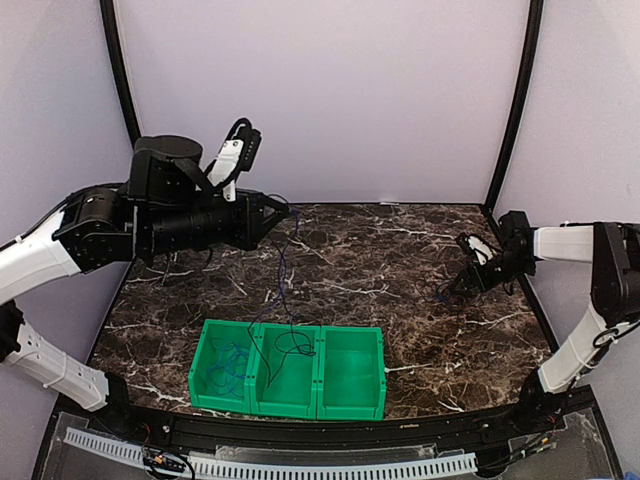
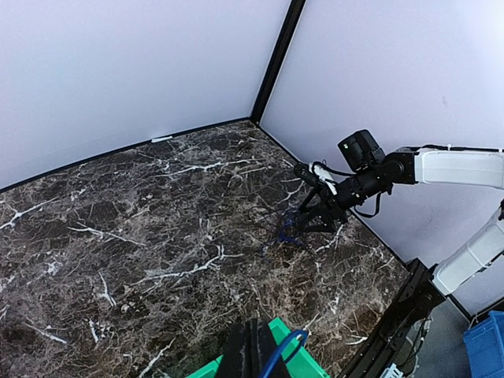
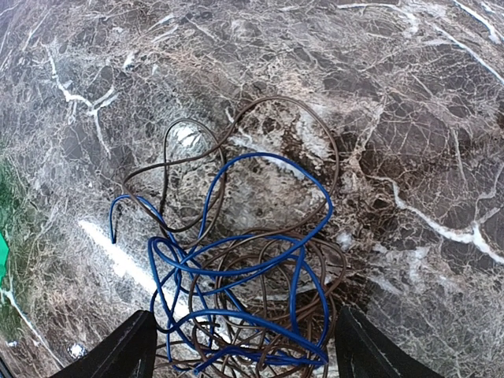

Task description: Untangle the cables

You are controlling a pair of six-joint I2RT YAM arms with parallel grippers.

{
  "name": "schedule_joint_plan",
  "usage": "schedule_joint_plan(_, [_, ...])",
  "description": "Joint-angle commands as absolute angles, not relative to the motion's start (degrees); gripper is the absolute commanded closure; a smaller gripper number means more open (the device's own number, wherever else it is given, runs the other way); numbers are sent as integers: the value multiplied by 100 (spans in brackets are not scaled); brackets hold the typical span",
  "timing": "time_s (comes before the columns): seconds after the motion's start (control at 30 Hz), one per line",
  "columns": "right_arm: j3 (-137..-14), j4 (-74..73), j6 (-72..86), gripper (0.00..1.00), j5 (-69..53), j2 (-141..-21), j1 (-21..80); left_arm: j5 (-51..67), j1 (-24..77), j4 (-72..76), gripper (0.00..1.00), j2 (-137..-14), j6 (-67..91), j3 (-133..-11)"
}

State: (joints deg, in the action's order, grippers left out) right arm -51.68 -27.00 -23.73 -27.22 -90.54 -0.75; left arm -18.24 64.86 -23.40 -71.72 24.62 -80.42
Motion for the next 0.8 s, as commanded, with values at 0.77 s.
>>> schedule_joint_plan(0.77, [-5268, -2791, -2495, 21, -2982, -9250, -35, -1966, 6504, -2497, 100, -8600, 3424, -6896])
